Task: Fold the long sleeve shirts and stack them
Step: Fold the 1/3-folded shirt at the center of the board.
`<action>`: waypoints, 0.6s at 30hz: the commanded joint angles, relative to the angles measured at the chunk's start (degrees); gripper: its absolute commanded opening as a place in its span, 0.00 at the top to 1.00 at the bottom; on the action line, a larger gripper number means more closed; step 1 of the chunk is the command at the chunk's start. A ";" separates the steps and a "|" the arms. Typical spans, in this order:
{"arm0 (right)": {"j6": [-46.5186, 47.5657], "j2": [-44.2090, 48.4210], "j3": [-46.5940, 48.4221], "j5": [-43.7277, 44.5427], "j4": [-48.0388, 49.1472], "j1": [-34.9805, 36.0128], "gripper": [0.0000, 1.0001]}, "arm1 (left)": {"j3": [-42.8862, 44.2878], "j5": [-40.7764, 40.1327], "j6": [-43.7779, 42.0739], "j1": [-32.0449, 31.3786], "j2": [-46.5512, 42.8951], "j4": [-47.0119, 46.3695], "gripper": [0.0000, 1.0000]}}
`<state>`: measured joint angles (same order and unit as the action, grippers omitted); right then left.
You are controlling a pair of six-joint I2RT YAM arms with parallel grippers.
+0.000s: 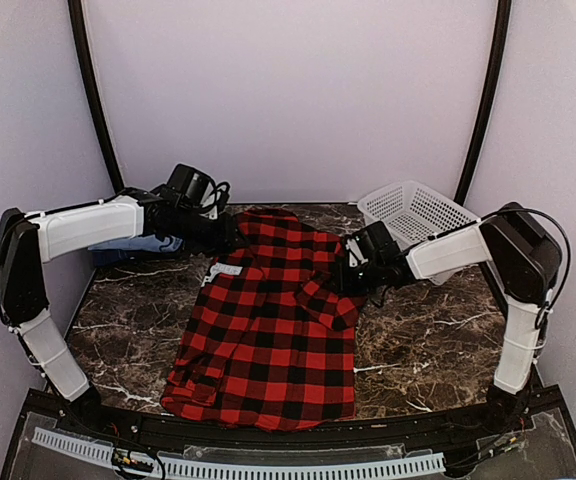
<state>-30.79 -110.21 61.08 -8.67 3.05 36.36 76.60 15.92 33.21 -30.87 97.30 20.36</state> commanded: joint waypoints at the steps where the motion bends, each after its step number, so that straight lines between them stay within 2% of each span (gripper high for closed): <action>1: -1.21 -1.48 1.54 -2.06 2.85 0.20 0.64 | -1.90 1.65 0.95 -0.06 -2.84 0.24 0.61; 6: -1.80 -1.07 2.23 -2.98 3.40 0.20 0.86 | -4.08 4.69 3.05 -0.06 -3.70 -2.05 0.61; 10: -1.80 1.81 1.69 -3.49 4.11 0.71 0.99 | -6.72 8.88 6.31 -0.06 -4.33 -5.57 0.60; 15: 0.01 5.48 1.56 -4.13 4.79 4.12 1.00 | -11.21 19.64 13.64 -0.05 -3.49 -13.11 0.59; 18: 1.18 6.99 0.89 -4.29 5.79 6.92 1.00 | -14.24 23.81 21.10 -0.06 -2.94 -20.62 0.57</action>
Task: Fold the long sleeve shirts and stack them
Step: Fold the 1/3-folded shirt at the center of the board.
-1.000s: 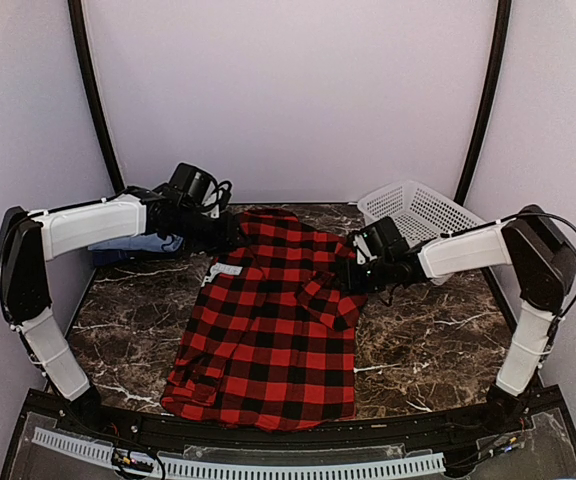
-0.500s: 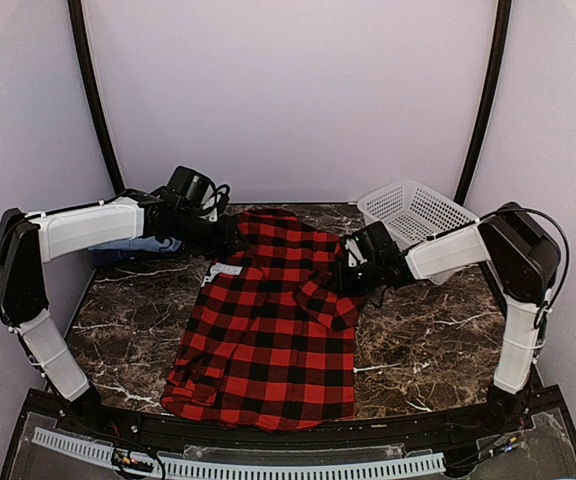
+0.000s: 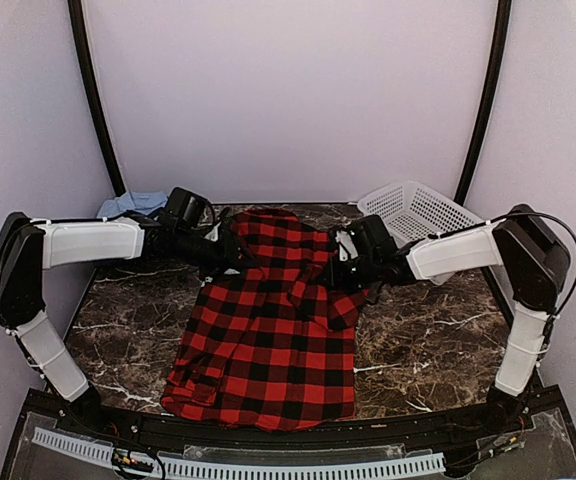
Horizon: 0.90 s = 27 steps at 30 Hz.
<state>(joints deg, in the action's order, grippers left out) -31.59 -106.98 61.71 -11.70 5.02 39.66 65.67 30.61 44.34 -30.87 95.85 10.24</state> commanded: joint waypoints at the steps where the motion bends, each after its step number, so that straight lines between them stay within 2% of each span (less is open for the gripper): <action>1: 2.68 3.91 -0.02 -0.87 4.20 4.62 1.00 | -3.95 10.81 13.30 -0.06 -1.20 -13.76 0.56; 5: 5.48 3.68 -0.15 1.95 4.11 9.20 1.00 | -6.46 13.09 21.56 -0.15 -0.61 -20.85 0.47; 8: 7.93 2.80 0.83 5.52 2.78 12.42 1.00 | -6.76 13.93 23.80 -0.62 0.25 -22.03 0.41; 15: 12.56 0.25 3.69 13.73 0.20 18.13 1.00 | -6.28 14.52 19.45 -1.84 3.84 -12.91 0.36; 27: 17.89 -2.55 4.46 22.36 0.25 22.35 1.00 | -6.87 11.53 18.01 -2.21 6.64 -8.74 0.34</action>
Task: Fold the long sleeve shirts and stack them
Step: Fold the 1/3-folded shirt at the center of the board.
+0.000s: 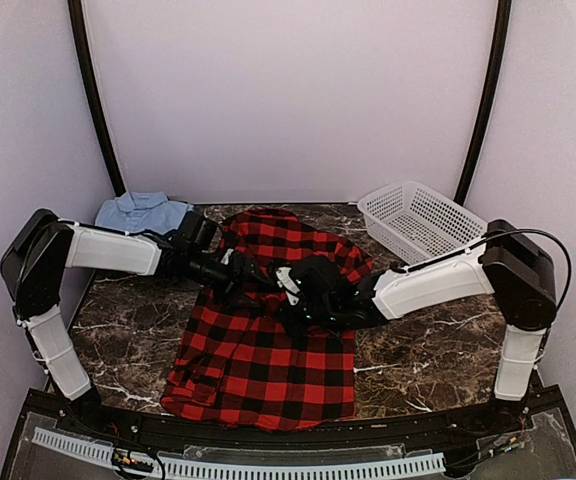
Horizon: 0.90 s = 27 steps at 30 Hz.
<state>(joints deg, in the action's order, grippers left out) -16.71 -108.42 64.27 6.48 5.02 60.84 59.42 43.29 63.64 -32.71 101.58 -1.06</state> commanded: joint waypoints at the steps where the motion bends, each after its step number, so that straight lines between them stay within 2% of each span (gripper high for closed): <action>1: 3.45 -1.28 1.98 4.68 0.26 1.47 1.00 | -0.49 -1.17 -1.34 -0.52 1.65 2.53 0.34; 16: 10.11 -1.93 0.18 9.16 1.52 4.15 0.98 | 1.21 -3.23 -0.10 -1.98 5.95 2.26 0.34; 21: 11.25 -1.88 0.20 8.18 1.40 4.32 0.87 | 1.21 -3.77 -0.37 -2.40 5.11 2.66 0.34; 27: 10.91 -1.50 -0.41 6.66 2.01 4.49 0.79 | 0.88 -4.58 -0.37 -2.66 3.73 3.14 0.34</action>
<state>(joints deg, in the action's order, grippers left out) -6.15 -109.73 64.64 14.02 4.78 64.58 59.68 39.62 63.48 -34.92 107.72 0.23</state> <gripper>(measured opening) 0.193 0.657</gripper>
